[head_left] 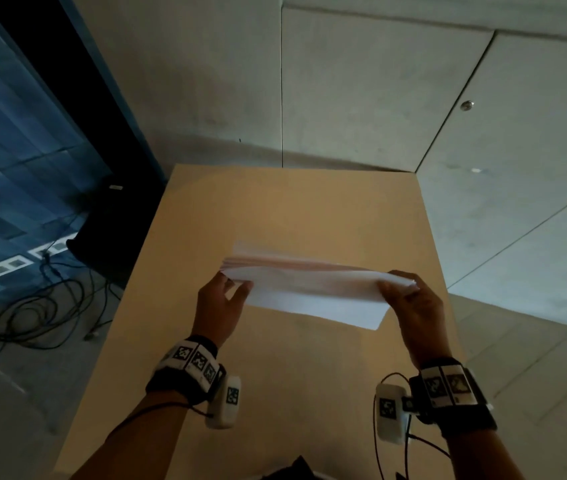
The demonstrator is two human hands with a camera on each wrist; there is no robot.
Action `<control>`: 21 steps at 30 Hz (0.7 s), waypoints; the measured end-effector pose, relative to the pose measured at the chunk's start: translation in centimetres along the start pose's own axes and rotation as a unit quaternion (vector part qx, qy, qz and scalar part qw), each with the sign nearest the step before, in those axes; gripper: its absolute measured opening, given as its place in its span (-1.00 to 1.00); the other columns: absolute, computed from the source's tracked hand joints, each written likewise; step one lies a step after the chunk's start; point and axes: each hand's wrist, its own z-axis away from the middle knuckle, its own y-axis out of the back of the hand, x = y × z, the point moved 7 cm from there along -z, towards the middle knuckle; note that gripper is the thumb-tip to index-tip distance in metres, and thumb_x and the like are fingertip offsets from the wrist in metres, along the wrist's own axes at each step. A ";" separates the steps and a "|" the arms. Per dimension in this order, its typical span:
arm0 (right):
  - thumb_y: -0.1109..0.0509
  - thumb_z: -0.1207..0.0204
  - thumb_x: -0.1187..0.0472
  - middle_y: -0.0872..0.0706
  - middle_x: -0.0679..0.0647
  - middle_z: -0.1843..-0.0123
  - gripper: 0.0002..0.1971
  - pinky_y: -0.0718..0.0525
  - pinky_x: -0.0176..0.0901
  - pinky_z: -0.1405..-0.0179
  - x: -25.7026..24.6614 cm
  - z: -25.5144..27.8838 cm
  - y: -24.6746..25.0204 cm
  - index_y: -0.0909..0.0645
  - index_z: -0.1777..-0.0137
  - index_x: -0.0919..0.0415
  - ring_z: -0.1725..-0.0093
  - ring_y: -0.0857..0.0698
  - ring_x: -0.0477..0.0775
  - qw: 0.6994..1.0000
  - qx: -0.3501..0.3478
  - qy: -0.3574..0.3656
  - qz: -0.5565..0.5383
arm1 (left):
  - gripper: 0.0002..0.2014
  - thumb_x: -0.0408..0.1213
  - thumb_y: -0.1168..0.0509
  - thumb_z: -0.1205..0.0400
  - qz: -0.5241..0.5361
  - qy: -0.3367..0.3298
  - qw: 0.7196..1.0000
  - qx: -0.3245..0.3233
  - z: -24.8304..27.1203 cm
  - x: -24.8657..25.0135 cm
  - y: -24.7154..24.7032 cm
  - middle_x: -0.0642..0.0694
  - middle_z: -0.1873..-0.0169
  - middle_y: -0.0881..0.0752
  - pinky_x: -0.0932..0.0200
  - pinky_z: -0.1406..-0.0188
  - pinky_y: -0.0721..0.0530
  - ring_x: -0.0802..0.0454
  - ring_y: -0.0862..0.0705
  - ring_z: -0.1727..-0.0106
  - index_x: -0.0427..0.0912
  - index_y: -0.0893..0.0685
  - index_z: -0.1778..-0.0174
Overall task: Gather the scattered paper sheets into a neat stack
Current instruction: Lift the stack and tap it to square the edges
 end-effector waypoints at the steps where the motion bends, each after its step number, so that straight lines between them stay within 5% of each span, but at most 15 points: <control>1: -0.45 -0.52 0.32 -0.79 -0.08 0.04 -0.82 -0.66 -0.35 0.05 1.4 -0.1 -0.4 -0.68 -0.07 0.08 0.04 -0.74 -0.20 1.000 -0.010 -0.014 0.024 | -0.72 -0.27 -0.42 -0.60 -0.027 0.006 1.000 -0.006 0.0 -0.8 -0.2 -0.07 -0.13 -0.72 0.02 -0.20 -0.66 -0.07 -0.69 -0.23 -0.23 -0.67 -0.21; 4: -0.53 -0.46 0.28 -0.77 -0.06 -0.07 -0.68 -0.67 -0.12 -0.07 6.6 -0.1 -1.1 -0.65 -0.18 0.04 -0.09 -0.74 -0.09 0.991 -0.039 -0.080 0.101 | -0.64 -0.22 -0.38 -0.63 -0.089 0.012 0.996 -0.014 0.2 -2.4 -0.9 -0.15 -0.19 -0.74 0.13 -0.15 -0.62 -0.08 -0.69 -0.25 -0.23 -0.64 -0.33; 8: -0.61 -0.37 0.18 -0.81 0.02 0.09 -0.77 -0.74 0.16 -0.02 8.4 -0.1 -0.8 -0.73 -0.02 0.10 0.05 -0.78 0.08 0.980 0.000 -0.124 0.155 | -0.68 -0.25 -0.39 -0.62 -0.094 0.003 0.995 0.015 0.1 -1.7 -0.9 -0.23 -0.12 -0.77 0.18 -0.05 -0.61 -0.11 -0.73 -0.19 -0.32 -0.67 -0.26; 11: -0.61 -0.38 0.22 -0.81 -0.01 0.13 -0.80 -0.74 0.02 0.06 5.0 -0.7 -0.2 -0.70 0.08 -0.03 0.11 -0.78 0.03 0.991 0.007 -0.084 0.103 | -0.73 -0.30 -0.42 -0.60 -0.062 -0.003 0.998 0.021 -0.4 -0.4 0.0 -0.16 -0.09 -0.75 0.06 -0.10 -0.68 -0.08 -0.71 -0.16 -0.29 -0.68 -0.20; 14: -0.58 -0.40 0.30 -0.83 0.07 0.03 -0.75 -0.74 -0.06 0.01 2.4 -1.6 0.4 -0.71 -0.04 0.03 0.01 -0.81 0.07 0.997 -0.043 -0.063 0.005 | -0.82 -0.40 -0.39 -0.61 0.009 0.002 1.000 -0.016 -0.9 1.7 1.0 -0.20 0.01 -0.76 0.09 -0.06 -0.67 -0.06 -0.72 -0.06 -0.26 -0.68 -0.12; 17: -0.60 -0.35 0.36 -0.84 0.02 0.05 -0.73 -0.72 0.00 0.01 3.4 -1.6 0.0 -0.74 0.00 0.05 0.04 -0.81 -0.03 0.989 -0.103 -0.093 0.047 | -0.86 -0.39 -0.35 -0.64 0.023 -0.004 0.997 -0.079 -1.4 3.1 1.0 -0.19 0.02 -0.78 0.01 -0.06 -0.68 -0.07 -0.75 -0.04 -0.16 -0.69 -0.09; 21: -0.59 -0.38 0.31 -0.84 0.03 0.08 -0.80 -0.71 0.05 0.02 4.2 -0.9 0.4 -0.78 0.07 0.02 0.06 -0.80 -0.02 0.994 -0.058 -0.086 0.040 | -0.87 -0.39 -0.35 -0.64 -0.013 -0.037 0.997 -0.064 -1.4 4.1 0.9 0.21 0.19 -0.76 0.38 0.09 -0.60 0.30 -0.70 0.13 -0.03 -0.67 0.07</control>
